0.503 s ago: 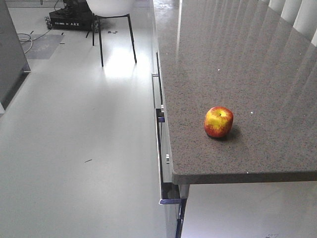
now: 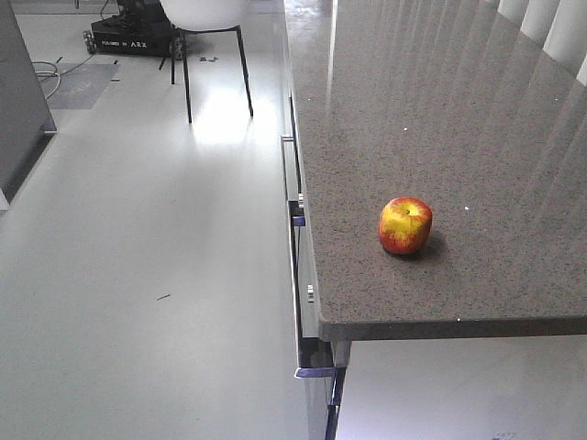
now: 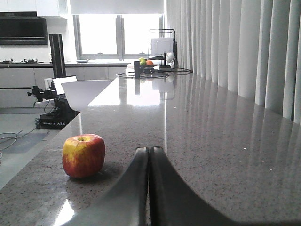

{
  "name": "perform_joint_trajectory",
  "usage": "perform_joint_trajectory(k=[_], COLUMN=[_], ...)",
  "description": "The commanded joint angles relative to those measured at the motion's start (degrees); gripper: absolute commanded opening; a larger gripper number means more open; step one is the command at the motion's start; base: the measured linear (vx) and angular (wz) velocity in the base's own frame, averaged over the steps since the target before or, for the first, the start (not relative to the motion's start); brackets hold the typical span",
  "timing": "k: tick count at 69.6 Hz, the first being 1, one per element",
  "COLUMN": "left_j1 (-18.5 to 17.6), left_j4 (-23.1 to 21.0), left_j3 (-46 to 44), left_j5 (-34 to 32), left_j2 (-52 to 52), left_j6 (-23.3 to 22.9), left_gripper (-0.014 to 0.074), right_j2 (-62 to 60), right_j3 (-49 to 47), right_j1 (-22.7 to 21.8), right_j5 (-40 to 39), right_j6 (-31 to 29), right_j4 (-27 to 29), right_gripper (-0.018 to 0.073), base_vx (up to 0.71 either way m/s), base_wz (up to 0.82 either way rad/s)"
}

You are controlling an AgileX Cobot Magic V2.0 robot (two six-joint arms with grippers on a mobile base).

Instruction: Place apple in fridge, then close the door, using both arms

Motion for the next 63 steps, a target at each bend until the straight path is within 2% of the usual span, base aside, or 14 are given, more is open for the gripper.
perform_joint_trajectory(k=[1, 14, 28, 37, 44, 59, 63], left_j1=[-0.07, -0.07, -0.07, -0.07, -0.07, -0.07, -0.07], left_j4=[-0.26, -0.26, -0.26, -0.26, -0.26, -0.26, -0.26], left_j3=[0.73, 0.73, 0.73, 0.73, 0.73, 0.73, 0.73], left_j5=[-4.14, -4.14, -4.14, -4.14, -4.14, -4.14, -4.14], left_j2=[-0.76, -0.76, -0.76, -0.76, -0.76, -0.76, -0.76], left_j6=[-0.21, -0.21, -0.21, -0.21, -0.21, -0.21, -0.21], left_gripper=[-0.0006, -0.0006, -0.0006, -0.0006, -0.0006, -0.0006, -0.0006], right_j2=[0.3, 7.91, 20.44, 27.36, 31.94, 40.68, 42.95], right_j3=[-4.92, -19.08, -33.13, -38.58, -41.0, -44.13, -44.77], right_j1=[-0.02, -0.02, -0.02, -0.02, -0.02, -0.02, -0.02], right_j5=[-1.18, 13.95, 34.97, 41.96, 43.31, 43.45, 43.37], right_j6=[0.65, 0.6, 0.16, -1.35, -6.08, -18.57, -20.96], right_j4=[0.5, 0.62, 0.93, 0.79, 2.12, 8.56, 10.03], right_gripper=[-0.0003, -0.0003, -0.0001, 0.0048, 0.0171, 0.0579, 0.0657], base_vx=[0.0, 0.0, 0.0, 0.0, 0.0, 0.0, 0.0], base_wz=[0.0, 0.0, 0.0, 0.0, 0.0, 0.0, 0.0])
